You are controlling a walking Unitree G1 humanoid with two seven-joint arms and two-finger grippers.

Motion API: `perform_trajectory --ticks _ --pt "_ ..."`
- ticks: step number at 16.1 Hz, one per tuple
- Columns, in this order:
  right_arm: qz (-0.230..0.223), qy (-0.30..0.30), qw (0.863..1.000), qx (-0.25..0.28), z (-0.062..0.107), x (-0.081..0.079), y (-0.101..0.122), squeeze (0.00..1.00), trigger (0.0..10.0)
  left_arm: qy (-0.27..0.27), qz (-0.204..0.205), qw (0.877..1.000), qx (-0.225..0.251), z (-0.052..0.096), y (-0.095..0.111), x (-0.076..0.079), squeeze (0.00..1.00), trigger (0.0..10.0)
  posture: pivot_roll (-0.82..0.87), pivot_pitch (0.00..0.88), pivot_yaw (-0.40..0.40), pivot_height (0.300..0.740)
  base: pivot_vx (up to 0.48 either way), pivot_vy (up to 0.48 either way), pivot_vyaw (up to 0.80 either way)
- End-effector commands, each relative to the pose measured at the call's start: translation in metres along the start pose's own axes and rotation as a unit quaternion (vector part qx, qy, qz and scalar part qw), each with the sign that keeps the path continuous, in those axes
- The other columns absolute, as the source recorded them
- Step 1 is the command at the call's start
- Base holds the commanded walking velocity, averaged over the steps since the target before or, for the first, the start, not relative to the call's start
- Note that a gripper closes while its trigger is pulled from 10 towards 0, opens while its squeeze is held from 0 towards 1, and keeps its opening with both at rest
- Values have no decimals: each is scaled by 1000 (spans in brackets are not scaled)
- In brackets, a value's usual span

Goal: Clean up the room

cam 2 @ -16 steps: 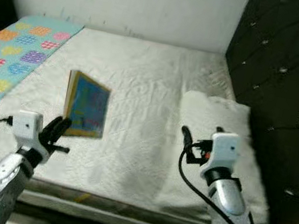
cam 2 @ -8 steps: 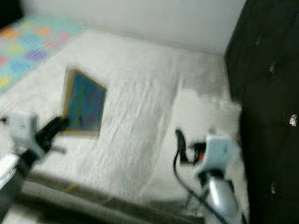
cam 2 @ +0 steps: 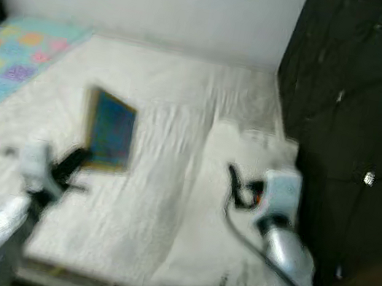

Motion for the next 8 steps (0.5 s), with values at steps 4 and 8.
perform_trajectory --ticks 4,8 --pt "-4 5 1000 0 -3 -6 -1 0 10000 35 5 999 -12 3 0 -19 0 10000 -207 0 29 740 0 0 -569" --pt "-5 5 1000 1 -2 -6 0 0 10000 30 16 999 -12 4 0 -17 0 10000 -205 0 28 740 0 464 -553"
Point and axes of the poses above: a point about 5 cm out from each wrist's last joint towards the gripper, its own z axis pointing back from the gripper into the wrist, its own y axis along the axis of the wrist's last joint, x = y × z, the point moved 2 cm from there along -z, pointing out of the wrist towards the gripper, and after that the axes turned 12 degrees about -z, right-handed, at the moved point
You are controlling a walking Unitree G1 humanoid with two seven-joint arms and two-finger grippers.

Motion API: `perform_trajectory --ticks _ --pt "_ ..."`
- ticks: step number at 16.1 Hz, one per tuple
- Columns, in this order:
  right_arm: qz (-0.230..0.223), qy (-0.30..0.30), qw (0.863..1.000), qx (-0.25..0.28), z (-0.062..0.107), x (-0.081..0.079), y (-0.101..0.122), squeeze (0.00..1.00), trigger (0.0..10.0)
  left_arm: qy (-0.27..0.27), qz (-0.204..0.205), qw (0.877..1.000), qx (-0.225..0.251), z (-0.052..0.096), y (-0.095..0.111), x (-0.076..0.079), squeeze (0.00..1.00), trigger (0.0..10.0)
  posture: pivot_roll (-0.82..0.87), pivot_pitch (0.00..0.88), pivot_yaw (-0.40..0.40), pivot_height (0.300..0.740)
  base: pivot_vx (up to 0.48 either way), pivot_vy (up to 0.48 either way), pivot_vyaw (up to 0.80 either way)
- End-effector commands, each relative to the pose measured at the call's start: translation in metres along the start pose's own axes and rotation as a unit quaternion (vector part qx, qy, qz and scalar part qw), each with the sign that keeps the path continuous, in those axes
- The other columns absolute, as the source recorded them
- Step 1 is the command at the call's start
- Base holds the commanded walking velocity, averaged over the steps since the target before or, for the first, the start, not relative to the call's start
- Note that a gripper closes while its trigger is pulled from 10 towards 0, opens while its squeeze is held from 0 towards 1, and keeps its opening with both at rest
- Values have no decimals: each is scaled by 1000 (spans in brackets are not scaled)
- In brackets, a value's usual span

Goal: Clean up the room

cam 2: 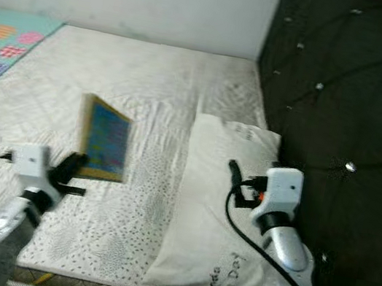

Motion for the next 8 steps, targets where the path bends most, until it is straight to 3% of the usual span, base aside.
perform_trajectory --ticks 1,6,8 --pt "-4 9 1000 -1 -2 -6 -1 0 10000 16 -10 1000 20 2 12 -12 0 10000 -203 0 28 740 0 480 0" --pt "0 12 1000 1 -4 -7 0 0 10000 21 -6 999 24 1 13 -13 0 10000 -205 0 27 740 0 480 0" --pt "3 11 1000 2 -4 -6 1 0 10000 21 -6 999 28 0 14 -13 0 10000 -206 0 25 740 0 0 0"
Point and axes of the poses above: a point about 5 cm out from each wrist's last joint towards the gripper, its own z axis pointing back from the gripper into the wrist, its own y axis along the axis of the wrist's last joint, x = y × z, the point moved 2 cm from there along -z, pointing out of the wrist towards the gripper, and after that the axes turned 12 degrees about -z, right-handed, at the moved point
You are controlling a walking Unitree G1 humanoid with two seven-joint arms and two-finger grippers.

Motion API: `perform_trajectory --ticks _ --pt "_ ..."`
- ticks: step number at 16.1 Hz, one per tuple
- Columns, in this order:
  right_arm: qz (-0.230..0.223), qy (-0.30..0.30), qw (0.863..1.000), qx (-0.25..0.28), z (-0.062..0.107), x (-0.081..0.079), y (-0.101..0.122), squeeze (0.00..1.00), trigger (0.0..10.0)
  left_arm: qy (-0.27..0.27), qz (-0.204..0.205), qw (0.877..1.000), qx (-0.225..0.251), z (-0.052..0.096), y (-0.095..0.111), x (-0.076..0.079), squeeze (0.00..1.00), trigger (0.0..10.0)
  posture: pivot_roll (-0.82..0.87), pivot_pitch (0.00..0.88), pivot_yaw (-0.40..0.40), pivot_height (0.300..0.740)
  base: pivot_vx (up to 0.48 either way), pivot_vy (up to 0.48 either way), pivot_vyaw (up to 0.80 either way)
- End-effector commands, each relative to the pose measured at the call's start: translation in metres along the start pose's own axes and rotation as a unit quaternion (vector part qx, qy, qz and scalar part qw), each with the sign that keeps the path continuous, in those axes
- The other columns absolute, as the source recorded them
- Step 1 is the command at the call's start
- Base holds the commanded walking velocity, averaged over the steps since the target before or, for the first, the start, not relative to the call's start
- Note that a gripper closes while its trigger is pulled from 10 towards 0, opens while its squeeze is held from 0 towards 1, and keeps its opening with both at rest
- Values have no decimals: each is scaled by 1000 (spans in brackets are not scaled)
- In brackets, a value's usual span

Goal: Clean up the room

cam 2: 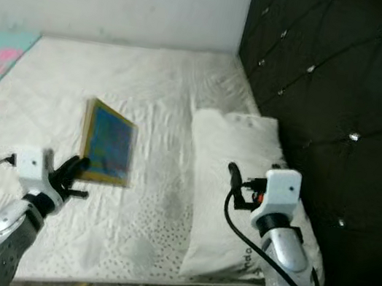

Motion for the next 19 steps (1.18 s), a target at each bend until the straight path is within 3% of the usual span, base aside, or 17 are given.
perform_trajectory --ticks 1,15,19 --pt "2 9 1000 12 -3 -5 5 0 10000 18 -10 999 31 0 14 -11 0 10000 -208 0 24 740 0 0 0" --pt "30 17 999 10 -2 -7 4 0 10000 11 -10 999 32 1 14 -12 0 10000 -211 0 30 740 0 0 91" --pt "31 16 999 10 -2 -8 3 0 10000 9 -12 999 31 0 14 -12 0 10000 -209 0 31 740 0 0 742"
Point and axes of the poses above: a point about 5 cm out from each wrist's last joint towards the gripper, its own z axis pointing back from the gripper into the wrist, its own y axis along the axis of the wrist's last joint, x = y × z, the point moved 2 cm from there along -z, pointing out of the wrist towards the gripper, and after that the axes turned 12 degrees about -z, right-handed, at the moved point
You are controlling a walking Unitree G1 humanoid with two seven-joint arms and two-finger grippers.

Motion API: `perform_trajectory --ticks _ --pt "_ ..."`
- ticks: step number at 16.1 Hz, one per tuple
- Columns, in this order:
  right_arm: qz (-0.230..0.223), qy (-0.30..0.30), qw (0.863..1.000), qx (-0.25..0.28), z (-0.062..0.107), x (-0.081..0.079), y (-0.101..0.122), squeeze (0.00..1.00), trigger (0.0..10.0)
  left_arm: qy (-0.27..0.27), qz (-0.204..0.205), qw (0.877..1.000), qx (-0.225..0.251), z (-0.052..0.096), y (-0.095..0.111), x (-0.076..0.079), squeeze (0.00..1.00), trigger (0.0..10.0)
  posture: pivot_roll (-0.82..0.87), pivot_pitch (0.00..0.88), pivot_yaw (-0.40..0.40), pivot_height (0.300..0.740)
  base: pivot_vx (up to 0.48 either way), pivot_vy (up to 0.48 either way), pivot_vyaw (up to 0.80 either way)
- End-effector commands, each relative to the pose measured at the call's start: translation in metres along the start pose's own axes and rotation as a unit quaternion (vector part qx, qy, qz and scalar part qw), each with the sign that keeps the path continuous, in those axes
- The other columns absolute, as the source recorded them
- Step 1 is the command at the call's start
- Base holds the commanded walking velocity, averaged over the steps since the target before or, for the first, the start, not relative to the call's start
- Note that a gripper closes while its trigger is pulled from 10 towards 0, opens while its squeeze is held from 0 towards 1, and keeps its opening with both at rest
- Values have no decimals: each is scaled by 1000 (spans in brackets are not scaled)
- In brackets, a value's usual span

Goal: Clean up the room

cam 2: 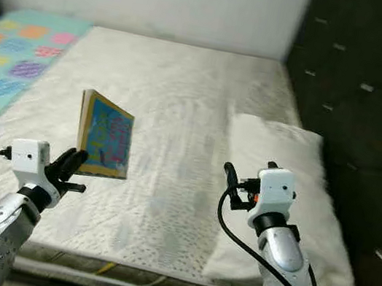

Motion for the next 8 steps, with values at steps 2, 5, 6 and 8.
perform_trajectory --ticks 2,5,6,8 --pt "-5 -5 1000 6 0 3 2 0 10000 5 -5 1000 2 0 2 1 0 10000 -209 0 34 740 0 0 0" --pt "-4 -11 1000 5 2 4 1 0 10000 1 0 1000 -17 -2 -7 2 0 10000 -209 0 28 740 0 0 0" --pt "-4 -10 1000 4 3 4 1 0 10000 4 2 1000 -20 -3 -7 -1 0 10000 -209 0 27 740 0 0 0" --pt "-5 -11 1000 3 4 5 1 0 10000 1 5 1000 -25 -5 -7 -3 0 10000 -211 0 27 740 0 0 0"
Point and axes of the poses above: a point about 5 cm out from each wrist's last joint towards the gripper, its own z axis pointing back from the gripper into the wrist, its own y axis along the axis of the wrist's last joint, x = y × z, the point moved 2 cm from there along -z, pointing out of the wrist towards the gripper, and after that the axes turned 12 degrees about -z, right-handed, at the moved point
